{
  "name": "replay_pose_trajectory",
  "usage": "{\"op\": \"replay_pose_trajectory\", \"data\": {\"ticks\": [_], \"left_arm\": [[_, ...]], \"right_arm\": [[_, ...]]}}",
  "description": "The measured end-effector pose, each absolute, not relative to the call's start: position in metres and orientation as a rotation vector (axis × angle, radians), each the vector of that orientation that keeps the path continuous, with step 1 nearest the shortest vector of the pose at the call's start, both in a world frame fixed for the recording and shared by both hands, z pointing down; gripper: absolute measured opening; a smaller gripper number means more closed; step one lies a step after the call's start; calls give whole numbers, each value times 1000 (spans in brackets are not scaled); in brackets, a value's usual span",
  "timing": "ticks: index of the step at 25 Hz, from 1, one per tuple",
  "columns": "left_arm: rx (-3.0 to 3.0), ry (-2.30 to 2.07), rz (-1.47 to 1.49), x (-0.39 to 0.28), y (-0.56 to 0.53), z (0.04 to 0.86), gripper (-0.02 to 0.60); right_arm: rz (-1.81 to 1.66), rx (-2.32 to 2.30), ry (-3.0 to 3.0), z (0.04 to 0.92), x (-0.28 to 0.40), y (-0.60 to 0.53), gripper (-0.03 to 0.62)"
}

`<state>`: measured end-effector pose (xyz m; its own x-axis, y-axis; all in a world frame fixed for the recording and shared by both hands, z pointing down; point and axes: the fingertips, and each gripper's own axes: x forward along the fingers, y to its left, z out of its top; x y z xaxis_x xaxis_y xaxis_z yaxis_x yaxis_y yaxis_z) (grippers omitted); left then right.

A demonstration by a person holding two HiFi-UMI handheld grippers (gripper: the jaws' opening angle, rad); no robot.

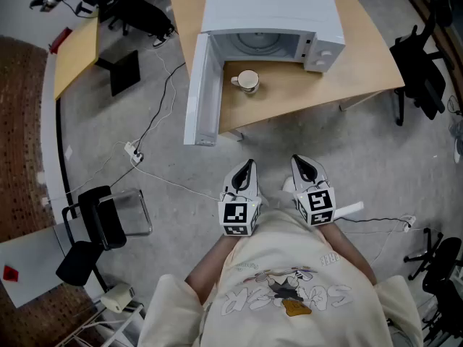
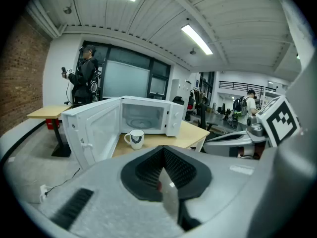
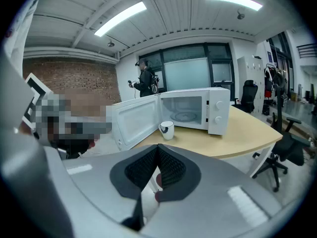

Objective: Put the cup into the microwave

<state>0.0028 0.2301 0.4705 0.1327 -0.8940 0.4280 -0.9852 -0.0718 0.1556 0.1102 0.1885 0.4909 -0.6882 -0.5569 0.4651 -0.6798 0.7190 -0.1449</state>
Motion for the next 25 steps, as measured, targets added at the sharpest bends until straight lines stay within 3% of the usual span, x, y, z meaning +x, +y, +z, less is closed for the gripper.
{"op": "replay_pose_trajectory", "data": {"ticks": [15, 19, 25], "left_arm": [[1875, -1937, 302, 27, 233, 479, 6], [1843, -1972, 266, 19, 213, 483, 191], [1838, -1941, 242, -21, 147, 509, 302]], "right_arm": [[543, 778, -2589, 501, 140, 194, 6], [547, 732, -2597, 506, 136, 184, 66], [504, 749, -2573, 512, 106, 130, 72]]}}
